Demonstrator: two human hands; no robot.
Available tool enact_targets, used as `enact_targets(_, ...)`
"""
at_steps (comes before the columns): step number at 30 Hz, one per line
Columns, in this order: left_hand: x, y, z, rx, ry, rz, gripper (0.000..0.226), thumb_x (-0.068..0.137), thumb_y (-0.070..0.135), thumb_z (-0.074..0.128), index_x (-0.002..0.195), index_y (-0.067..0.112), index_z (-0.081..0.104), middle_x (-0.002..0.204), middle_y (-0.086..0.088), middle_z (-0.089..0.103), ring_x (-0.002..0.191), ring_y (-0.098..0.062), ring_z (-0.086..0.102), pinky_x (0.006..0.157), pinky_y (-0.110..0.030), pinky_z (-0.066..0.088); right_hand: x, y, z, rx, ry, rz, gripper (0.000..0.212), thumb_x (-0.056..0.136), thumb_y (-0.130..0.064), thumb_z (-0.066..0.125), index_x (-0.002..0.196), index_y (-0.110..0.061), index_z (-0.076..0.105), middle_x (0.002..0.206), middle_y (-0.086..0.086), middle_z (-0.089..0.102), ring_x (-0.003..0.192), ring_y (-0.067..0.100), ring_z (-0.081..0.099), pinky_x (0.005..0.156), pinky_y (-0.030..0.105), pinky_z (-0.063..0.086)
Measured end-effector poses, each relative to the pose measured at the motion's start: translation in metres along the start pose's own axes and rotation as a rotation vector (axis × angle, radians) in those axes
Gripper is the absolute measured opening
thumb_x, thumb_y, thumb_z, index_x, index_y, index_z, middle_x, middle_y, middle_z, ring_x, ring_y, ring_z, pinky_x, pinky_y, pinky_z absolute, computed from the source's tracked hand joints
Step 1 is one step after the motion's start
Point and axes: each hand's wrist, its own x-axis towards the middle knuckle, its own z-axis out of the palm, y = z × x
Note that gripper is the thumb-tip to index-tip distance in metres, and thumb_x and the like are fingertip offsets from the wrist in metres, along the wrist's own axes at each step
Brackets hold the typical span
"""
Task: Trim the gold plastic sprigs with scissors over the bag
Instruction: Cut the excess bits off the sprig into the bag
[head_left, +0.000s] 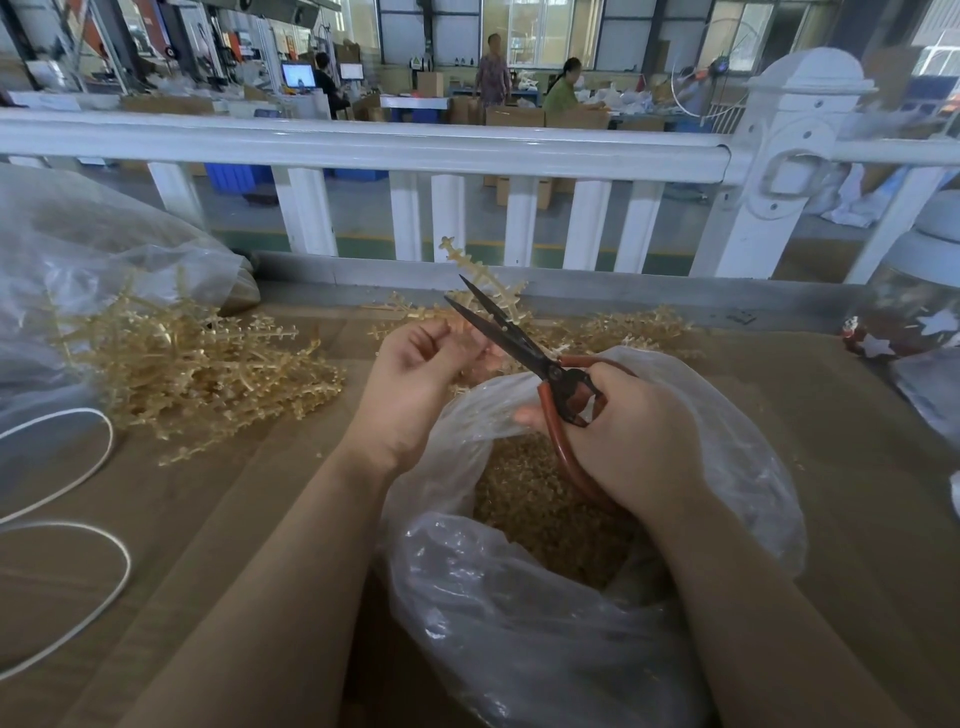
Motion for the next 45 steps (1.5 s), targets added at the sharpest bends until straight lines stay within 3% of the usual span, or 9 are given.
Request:
enact_targets(4,-0.0004,0.0,-0.0023,0.083,0.024,0.025,0.014,0.096,0.005,0.059,0.095,0.006,0.072,0.088,-0.005,0.075,0.081,-0.015,0.069,0.078,-0.025,0.055,0.0009,0.0004,-0.0002,-0.012,-0.011,0.011,0.076,0.068,-0.096,0.037,0.097,-0.033,0.069,0.072,-0.026,0.054,0.059,-0.006,0.046,0.059,0.002,0.028)
enact_targets(10,-0.0032,0.0011,-0.0014,0.187,-0.01,0.092,0.016,0.097,0.005,0.059,0.093,0.011,0.073,0.085,0.001,0.076,0.082,-0.015,0.07,0.08,-0.026,0.055,0.0009,-0.0025,-0.0026,-0.07,0.029,-0.013,0.075,0.071,-0.093,0.036,0.095,-0.03,0.069,0.073,-0.028,0.047,0.056,-0.015,0.033,0.056,0.002,0.022)
enact_targets(17,-0.0026,-0.0001,-0.0018,0.223,-0.005,0.1,0.016,0.096,0.001,0.059,0.091,0.007,0.073,0.083,0.0,0.075,0.08,-0.016,0.068,0.08,-0.028,0.055,0.0005,-0.0021,-0.0037,-0.054,0.036,-0.029,0.067,0.074,-0.087,0.046,0.091,-0.028,0.071,0.07,-0.024,0.052,0.059,-0.002,0.044,0.058,0.001,0.026)
enact_targets(20,-0.002,-0.0007,-0.0023,0.209,-0.001,0.096,0.016,0.096,0.001,0.059,0.091,0.008,0.073,0.083,-0.001,0.075,0.08,-0.017,0.068,0.082,-0.03,0.055,0.0004,-0.0005,-0.0027,-0.039,0.018,-0.036,0.069,0.074,-0.089,0.044,0.093,-0.029,0.071,0.071,-0.019,0.063,0.061,-0.001,0.048,0.059,0.001,0.028)
enact_targets(26,0.0,-0.0006,-0.0001,0.154,0.029,0.073,0.018,0.094,0.001,0.061,0.085,0.011,0.072,0.078,0.0,0.075,0.073,-0.014,0.069,0.073,-0.023,0.055,0.0017,0.001,-0.0001,-0.042,-0.024,0.008,0.075,0.068,-0.096,0.036,0.093,-0.033,0.068,0.068,-0.023,0.056,0.058,-0.006,0.047,0.057,0.004,0.031)
enact_targets(30,-0.0006,0.0003,-0.0007,0.127,0.049,0.068,0.021,0.091,0.0,0.063,0.082,0.013,0.076,0.079,-0.006,0.075,0.075,-0.02,0.069,0.077,-0.03,0.057,0.0012,-0.0007,-0.0033,-0.078,-0.003,-0.006,0.081,0.07,-0.098,0.03,0.097,-0.032,0.068,0.074,-0.027,0.049,0.06,-0.007,0.04,0.059,0.003,0.025)
enact_targets(34,-0.0015,0.0018,-0.0013,0.159,0.033,0.066,0.017,0.089,-0.008,0.062,0.088,0.005,0.073,0.079,-0.005,0.075,0.078,-0.02,0.069,0.078,-0.028,0.056,0.0016,-0.0024,-0.0069,-0.097,-0.018,-0.019,0.079,0.069,-0.096,0.027,0.096,-0.031,0.065,0.076,-0.025,0.05,0.061,-0.015,0.036,0.058,0.003,0.023)
enact_targets(40,-0.0009,0.0003,-0.0021,0.278,0.039,0.086,0.011,0.088,-0.016,0.058,0.092,-0.012,0.068,0.085,-0.023,0.071,0.079,-0.024,0.065,0.08,-0.032,0.053,0.0036,0.0002,-0.0072,-0.12,-0.082,-0.027,0.074,0.068,-0.091,0.035,0.097,-0.03,0.064,0.079,-0.022,0.054,0.064,-0.005,0.043,0.059,0.004,0.026)
enact_targets(45,-0.0033,0.0034,-0.0004,0.32,0.016,0.09,0.015,0.089,-0.011,0.062,0.087,0.0,0.072,0.079,-0.002,0.073,0.079,-0.017,0.068,0.077,-0.024,0.053,0.0039,0.0011,-0.0082,-0.11,-0.095,-0.034,0.08,0.066,-0.094,0.029,0.094,-0.029,0.065,0.079,-0.019,0.059,0.068,0.001,0.05,0.061,0.007,0.031)
